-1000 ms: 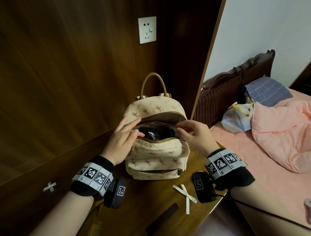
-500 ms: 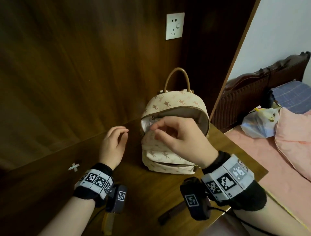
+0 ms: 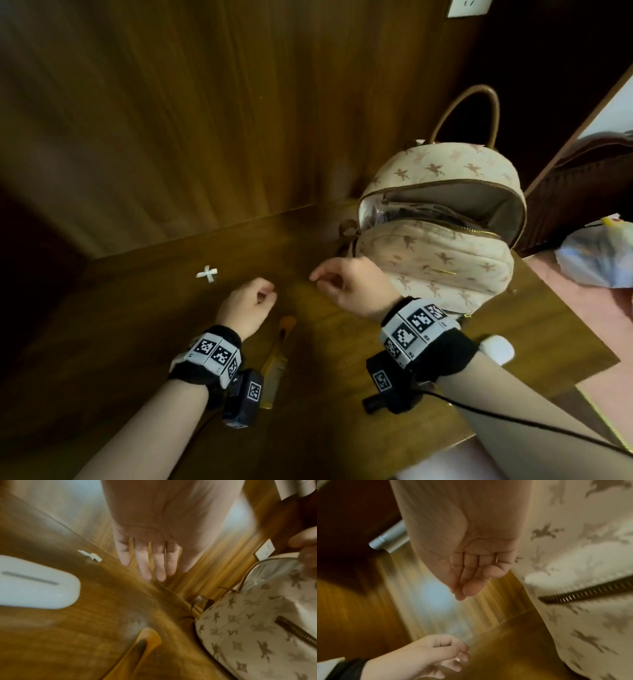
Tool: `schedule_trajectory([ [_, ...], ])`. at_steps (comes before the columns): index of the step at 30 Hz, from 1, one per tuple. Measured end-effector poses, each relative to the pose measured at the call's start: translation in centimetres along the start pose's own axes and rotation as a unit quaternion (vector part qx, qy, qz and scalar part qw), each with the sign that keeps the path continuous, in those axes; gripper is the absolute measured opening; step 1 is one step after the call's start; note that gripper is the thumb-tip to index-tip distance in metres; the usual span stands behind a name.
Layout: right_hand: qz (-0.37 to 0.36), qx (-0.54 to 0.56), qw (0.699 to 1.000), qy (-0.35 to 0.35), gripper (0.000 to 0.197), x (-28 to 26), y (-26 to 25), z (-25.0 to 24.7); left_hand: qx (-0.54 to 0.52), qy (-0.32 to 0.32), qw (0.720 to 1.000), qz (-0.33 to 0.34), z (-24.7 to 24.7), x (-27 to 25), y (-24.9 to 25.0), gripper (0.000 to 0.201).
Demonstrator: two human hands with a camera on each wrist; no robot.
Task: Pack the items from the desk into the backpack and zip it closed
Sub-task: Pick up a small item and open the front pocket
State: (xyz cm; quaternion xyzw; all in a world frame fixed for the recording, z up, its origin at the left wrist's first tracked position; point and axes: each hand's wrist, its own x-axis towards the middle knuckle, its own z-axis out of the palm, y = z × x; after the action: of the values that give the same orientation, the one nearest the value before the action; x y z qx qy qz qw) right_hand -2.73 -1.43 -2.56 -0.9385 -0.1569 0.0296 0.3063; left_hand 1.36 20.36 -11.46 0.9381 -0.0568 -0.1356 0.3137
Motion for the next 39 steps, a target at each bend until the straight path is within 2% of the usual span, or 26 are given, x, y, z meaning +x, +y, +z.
schedule_trajectory([
  [5,0.049,-0.017,0.997,-0.065,0.023,0.5,1.7,2.9,0.078,-0.084,0.993,-0.015,2.4,-0.4,-2.0,0.031],
  [11,0.105,0.003,0.991,-0.079,0.022,0.0,3.1,5.0,0.144,-0.093,0.985,-0.003,3.9,-0.5,-2.2,0.042],
  [22,0.205,0.006,0.971,-0.123,0.029,-1.3,4.3,6.8,0.149,-0.117,0.980,0.061,4.6,-0.2,-0.8,0.024],
  [29,0.190,-0.005,0.974,-0.119,0.030,-2.0,4.7,6.9,0.164,-0.190,0.963,0.098,4.6,-0.3,0.6,0.019],
  [32,0.185,-0.021,0.976,-0.114,0.031,-2.5,4.7,6.1,0.106,-0.176,0.972,0.115,4.2,-0.2,2.0,0.019],
  [35,0.182,-0.022,0.978,-0.098,0.031,-3.1,4.9,5.4,0.006,-0.141,0.982,0.128,3.7,-0.3,3.7,0.034],
  [37,0.186,-0.006,0.979,-0.082,0.029,-3.8,5.1,4.8,-0.077,-0.129,0.980,0.130,3.1,-0.4,5.0,0.039],
  [39,0.187,0.006,0.979,-0.077,0.028,-4.5,5.2,4.3,-0.159,-0.128,0.970,0.131,2.4,-0.7,6.5,0.033],
])
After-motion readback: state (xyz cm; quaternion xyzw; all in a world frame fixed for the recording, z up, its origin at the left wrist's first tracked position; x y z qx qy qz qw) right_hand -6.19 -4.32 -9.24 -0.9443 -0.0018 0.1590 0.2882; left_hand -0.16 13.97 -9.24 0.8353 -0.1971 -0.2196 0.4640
